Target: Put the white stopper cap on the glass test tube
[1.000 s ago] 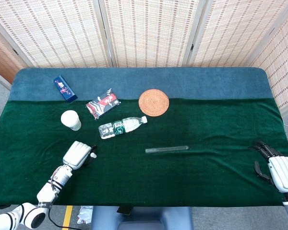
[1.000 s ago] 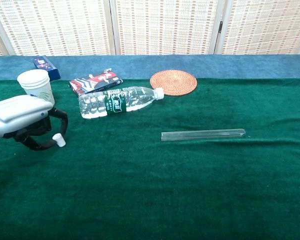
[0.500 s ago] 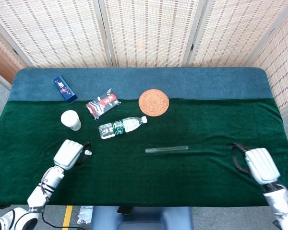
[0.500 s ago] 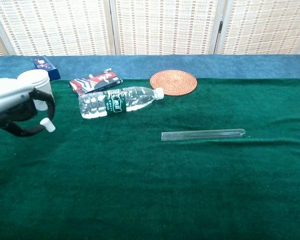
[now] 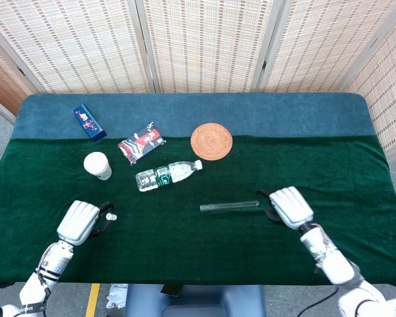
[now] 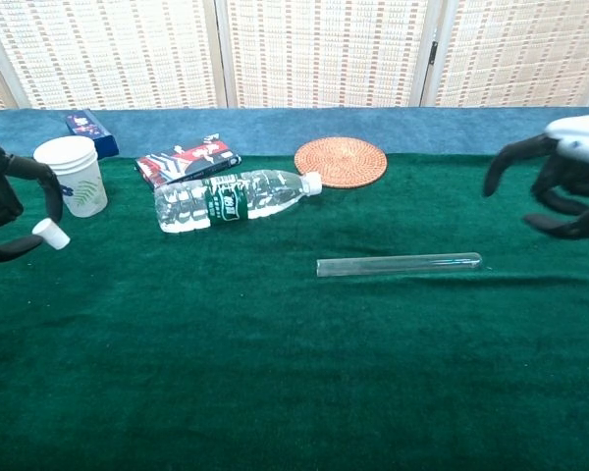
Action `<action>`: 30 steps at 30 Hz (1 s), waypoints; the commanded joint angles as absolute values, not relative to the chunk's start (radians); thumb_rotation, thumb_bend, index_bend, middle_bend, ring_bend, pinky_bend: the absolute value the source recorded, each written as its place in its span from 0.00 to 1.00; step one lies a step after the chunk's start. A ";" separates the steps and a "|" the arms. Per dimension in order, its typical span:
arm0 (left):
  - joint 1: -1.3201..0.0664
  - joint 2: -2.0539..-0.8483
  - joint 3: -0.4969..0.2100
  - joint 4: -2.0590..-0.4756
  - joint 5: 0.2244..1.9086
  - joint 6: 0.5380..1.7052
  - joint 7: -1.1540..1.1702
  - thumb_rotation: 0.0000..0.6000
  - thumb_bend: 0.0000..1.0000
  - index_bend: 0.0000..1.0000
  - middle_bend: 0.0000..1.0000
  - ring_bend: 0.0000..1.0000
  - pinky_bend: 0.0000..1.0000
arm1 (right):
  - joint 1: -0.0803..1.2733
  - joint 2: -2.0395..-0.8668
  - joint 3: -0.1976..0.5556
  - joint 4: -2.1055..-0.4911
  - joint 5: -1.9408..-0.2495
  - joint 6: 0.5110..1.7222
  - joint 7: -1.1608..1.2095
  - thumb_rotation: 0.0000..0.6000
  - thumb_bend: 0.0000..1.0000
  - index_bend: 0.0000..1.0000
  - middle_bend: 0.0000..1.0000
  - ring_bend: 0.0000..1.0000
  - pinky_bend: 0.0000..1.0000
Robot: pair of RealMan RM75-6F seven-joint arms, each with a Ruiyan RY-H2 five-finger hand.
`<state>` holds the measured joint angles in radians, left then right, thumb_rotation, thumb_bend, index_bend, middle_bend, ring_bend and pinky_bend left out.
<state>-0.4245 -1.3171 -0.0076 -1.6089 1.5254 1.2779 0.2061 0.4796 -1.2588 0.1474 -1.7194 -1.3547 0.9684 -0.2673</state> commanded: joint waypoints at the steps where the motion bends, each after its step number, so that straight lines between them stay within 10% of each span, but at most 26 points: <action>1: -0.421 -1.316 -0.005 -1.608 1.526 1.276 0.206 1.00 0.45 0.59 0.99 0.87 0.79 | 0.541 -1.330 0.167 -1.688 -1.270 0.912 -0.356 1.00 0.50 0.34 0.89 1.00 1.00; 30: -0.411 -1.340 -0.009 -1.554 1.524 1.250 0.175 1.00 0.45 0.58 0.99 0.87 0.79 | 0.719 -1.599 0.129 -1.496 -1.001 0.904 -0.628 1.00 0.44 0.44 0.90 1.00 1.00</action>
<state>-0.4109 -1.3394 -0.0094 -1.5541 1.5240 1.2500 0.1750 0.7177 -1.5979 0.1302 -1.4969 -1.0018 0.9029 -0.6269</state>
